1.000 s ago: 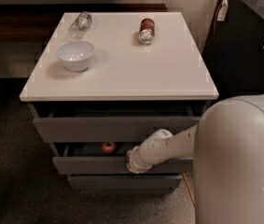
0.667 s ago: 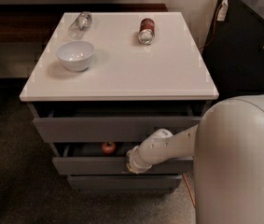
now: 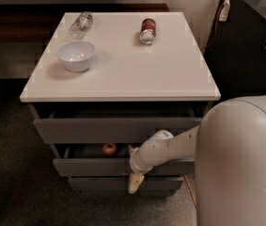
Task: Pick apple from middle drawer and place on counter
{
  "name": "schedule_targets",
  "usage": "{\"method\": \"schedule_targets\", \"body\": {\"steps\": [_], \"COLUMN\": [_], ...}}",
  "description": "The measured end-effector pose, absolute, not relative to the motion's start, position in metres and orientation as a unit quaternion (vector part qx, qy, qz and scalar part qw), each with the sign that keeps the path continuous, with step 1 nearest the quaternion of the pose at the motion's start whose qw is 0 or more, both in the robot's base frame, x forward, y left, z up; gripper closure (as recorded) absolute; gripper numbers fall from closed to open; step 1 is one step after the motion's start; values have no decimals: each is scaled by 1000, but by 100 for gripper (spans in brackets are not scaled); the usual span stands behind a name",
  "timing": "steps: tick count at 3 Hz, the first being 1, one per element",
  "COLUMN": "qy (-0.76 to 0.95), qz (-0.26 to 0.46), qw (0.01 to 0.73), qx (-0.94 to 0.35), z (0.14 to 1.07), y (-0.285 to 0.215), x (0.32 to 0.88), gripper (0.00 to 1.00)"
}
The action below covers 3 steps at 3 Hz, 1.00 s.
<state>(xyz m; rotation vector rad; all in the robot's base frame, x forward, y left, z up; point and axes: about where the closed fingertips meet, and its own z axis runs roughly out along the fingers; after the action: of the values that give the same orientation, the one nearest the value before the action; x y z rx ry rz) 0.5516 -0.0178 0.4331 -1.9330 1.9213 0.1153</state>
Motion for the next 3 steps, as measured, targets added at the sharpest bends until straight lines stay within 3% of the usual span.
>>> {"method": "schedule_targets", "body": {"steps": [2, 3], "qy": [696, 697], "qz": [47, 58], "qw": [203, 205], "qx": [-687, -685], "z": [409, 400], "y": [-12, -4], "x": [567, 572], "gripper": [2, 31]}}
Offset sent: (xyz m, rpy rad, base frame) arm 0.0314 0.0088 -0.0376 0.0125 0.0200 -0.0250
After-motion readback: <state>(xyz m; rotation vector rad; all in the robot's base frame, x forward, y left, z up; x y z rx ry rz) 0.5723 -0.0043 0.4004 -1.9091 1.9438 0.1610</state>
